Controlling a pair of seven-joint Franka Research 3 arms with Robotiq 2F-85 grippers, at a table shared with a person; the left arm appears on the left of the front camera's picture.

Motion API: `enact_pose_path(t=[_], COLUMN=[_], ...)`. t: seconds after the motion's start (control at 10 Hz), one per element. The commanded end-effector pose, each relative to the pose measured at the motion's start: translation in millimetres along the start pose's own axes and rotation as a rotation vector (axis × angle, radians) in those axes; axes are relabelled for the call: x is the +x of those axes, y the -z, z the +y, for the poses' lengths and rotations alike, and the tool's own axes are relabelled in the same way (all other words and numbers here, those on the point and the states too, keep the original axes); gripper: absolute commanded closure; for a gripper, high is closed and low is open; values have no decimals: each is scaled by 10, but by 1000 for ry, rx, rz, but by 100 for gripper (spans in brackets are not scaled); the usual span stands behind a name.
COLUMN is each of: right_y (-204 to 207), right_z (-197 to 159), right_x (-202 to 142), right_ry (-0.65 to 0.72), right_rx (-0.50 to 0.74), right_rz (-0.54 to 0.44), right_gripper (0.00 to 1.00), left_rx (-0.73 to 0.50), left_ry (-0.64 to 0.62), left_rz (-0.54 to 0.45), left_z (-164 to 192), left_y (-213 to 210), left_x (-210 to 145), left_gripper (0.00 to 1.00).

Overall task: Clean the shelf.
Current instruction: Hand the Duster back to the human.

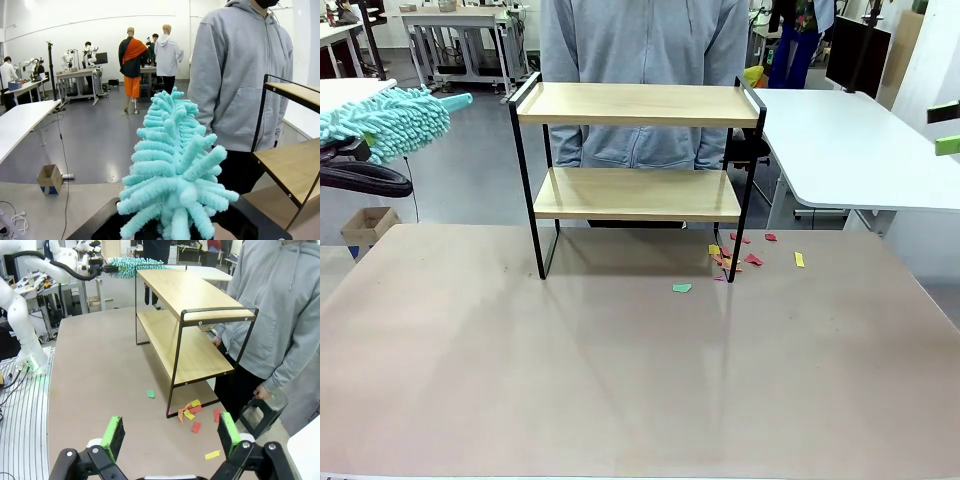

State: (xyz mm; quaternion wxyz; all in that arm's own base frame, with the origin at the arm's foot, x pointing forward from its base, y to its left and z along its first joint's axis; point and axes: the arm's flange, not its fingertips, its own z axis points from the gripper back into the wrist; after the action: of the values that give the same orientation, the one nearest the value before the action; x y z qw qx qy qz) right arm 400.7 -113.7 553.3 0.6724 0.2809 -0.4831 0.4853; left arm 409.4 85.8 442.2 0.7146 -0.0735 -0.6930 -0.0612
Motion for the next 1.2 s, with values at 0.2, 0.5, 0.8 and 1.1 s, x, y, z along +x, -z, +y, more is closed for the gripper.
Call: enact_pose_path(t=[0.2, 0.5, 0.8, 1.1], right_y=[-5, -5, -5, -5], right_z=[-1, -1, -1, -1], right_x=[30, 30, 30, 30], right_ry=[7, 7, 7, 7], right_rx=[3, 3, 3, 3], right_rz=[-11, -11, -11, -11], right_gripper=[0, 0, 0, 0], left_rx=[1, 1, 1, 1], left_ry=[-1, -1, -1, -1], left_rz=[-10, -10, -10, -10], left_z=[2, 2, 2, 2], left_y=[-12, -12, -12, -12], left_x=[42, 42, 42, 42], left_gripper=[81, 81, 81, 81])
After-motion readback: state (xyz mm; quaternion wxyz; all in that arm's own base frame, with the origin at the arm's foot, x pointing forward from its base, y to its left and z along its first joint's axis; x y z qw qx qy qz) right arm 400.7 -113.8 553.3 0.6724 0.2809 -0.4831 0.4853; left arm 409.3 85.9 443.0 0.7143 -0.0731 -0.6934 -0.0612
